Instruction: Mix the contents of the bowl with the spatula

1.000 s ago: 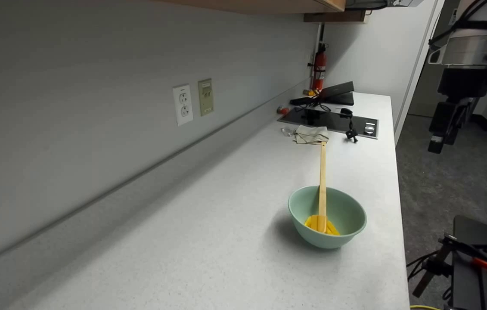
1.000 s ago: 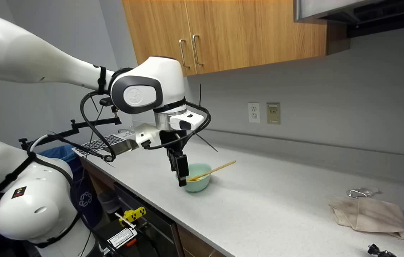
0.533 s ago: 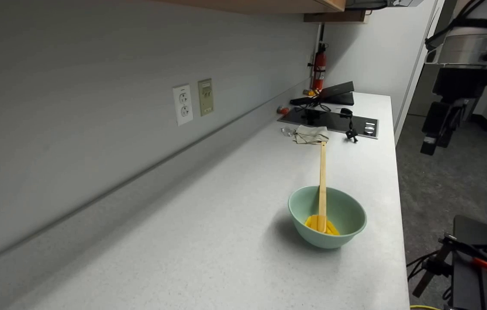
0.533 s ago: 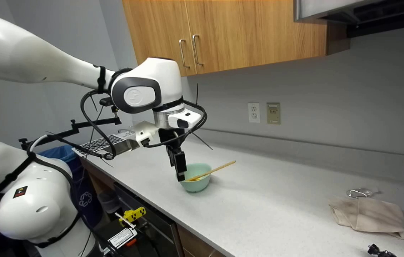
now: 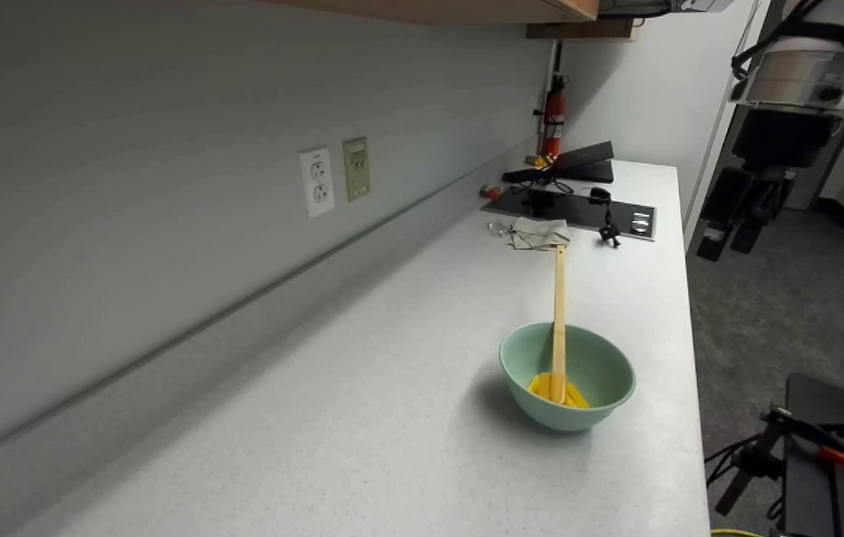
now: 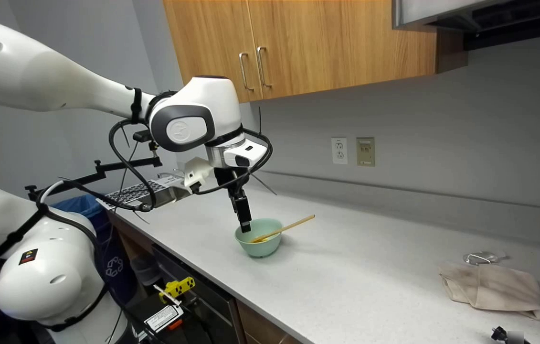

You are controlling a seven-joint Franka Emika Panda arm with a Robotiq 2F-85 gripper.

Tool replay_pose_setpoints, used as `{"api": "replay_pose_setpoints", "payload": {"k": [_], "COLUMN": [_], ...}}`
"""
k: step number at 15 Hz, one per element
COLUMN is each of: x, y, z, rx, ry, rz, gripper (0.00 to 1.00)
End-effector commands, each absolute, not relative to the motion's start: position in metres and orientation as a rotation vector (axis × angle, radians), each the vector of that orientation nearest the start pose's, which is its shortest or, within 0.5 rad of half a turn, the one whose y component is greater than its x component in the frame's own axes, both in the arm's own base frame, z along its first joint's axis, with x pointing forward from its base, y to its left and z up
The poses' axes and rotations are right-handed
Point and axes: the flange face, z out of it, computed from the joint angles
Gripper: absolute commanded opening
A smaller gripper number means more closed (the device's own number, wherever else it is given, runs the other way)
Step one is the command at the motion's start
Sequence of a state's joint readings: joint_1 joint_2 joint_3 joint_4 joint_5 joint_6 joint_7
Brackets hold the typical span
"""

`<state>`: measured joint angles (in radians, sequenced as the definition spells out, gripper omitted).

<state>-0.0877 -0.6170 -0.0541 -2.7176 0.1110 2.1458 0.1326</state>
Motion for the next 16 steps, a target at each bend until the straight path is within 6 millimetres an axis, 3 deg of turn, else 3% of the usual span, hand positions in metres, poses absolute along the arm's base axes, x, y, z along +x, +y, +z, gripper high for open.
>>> {"api": "replay_pose_setpoints", "payload": {"k": [1, 6, 14, 15, 16], "x": [0.348, 0.361, 0.404, 0.407, 0.394], "y": [-0.044, -0.041, -0.020, -0.017, -0.021], "z": [0.413, 0.410, 0.409, 0.413, 0.407], "rx": [-2.976, -2.962, -2.888, -2.887, -2.914], "ry": [0.486, 0.697, 0.952, 0.942, 0.913], "rz": [-0.065, -0.075, -0.138, -0.163, -0.129], "gripper": [1.00, 1.00, 1.00, 1.00, 1.00]}}
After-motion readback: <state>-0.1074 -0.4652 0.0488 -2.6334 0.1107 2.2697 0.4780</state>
